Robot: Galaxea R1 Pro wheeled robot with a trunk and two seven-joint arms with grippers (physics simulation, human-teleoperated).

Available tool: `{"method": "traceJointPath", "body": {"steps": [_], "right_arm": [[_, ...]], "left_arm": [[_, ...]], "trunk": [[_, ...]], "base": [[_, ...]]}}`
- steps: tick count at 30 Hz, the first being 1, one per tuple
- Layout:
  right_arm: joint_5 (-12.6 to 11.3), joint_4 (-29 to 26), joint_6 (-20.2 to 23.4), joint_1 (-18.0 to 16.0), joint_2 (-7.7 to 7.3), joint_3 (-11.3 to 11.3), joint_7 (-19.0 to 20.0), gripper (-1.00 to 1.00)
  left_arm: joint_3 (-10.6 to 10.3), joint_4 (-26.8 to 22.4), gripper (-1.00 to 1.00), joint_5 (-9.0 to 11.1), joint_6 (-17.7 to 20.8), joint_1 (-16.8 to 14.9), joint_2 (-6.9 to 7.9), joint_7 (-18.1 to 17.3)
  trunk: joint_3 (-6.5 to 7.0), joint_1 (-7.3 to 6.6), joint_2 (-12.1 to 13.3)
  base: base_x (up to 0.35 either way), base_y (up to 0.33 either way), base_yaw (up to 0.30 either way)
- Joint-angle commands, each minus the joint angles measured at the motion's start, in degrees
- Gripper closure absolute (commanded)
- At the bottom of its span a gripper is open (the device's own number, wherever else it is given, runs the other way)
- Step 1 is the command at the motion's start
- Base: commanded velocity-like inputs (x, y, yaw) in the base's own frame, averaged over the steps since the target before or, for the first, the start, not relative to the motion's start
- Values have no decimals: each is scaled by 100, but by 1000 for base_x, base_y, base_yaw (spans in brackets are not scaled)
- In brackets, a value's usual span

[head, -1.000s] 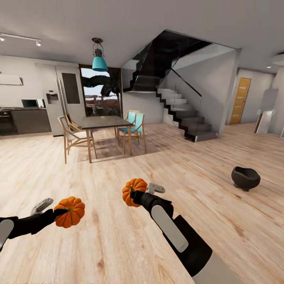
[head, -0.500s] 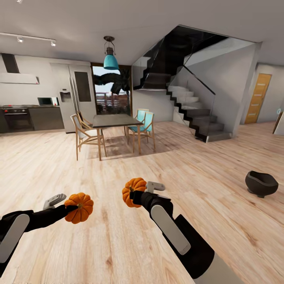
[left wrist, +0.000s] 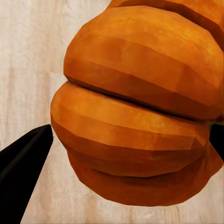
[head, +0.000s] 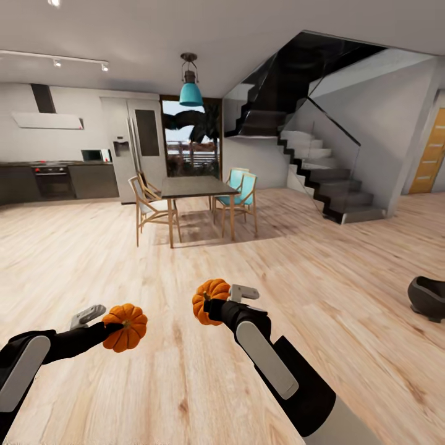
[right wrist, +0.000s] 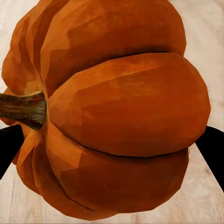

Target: Place each of the two pumpkins and all three candles from the living room inside a cabinet in the living room (use any cabinet), then make sure every cabinet is closed, and position the cauldron so it is next to a table in the living room.

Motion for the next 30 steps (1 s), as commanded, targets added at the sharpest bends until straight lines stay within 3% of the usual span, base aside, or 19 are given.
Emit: {"method": "traceJointPath", "body": {"steps": [1,14,17,19,22,27,30], "right_arm": [[-38,-5,21,-6,0,4,-47,100],[-45,29,29,-6,0,-3,-53,100],[-42,47,38,-6,0,-11,-55,100],[-45,76,37,-6,5,-17,-68,100],[-51,89,32,-6,2,-32,-67,100],[-90,532,25,-6,5,-69,11,100],[-120,617,52,-7,-17,-81,-27,100]], "left_arm": [[1,-4,100,58,25,-4,0,66],[-29,32,100,47,22,-4,0,74],[-222,193,100,64,11,-5,-25,205],[-449,263,100,46,1,-21,-79,563],[-559,259,100,60,0,-71,-159,1200],[-615,358,100,76,7,-248,-540,2113],[-736,448,100,70,-3,-261,-752,2273]], "trunk": [[3,-24,38],[130,-309,560],[160,-375,680],[179,-419,760],[208,-485,881],[257,-595,1081],[287,-661,1201]], "base": [[0,0,172],[0,0,172],[0,0,172],[0,0,172],[0,0,172],[0,0,172],[0,0,172]]}}
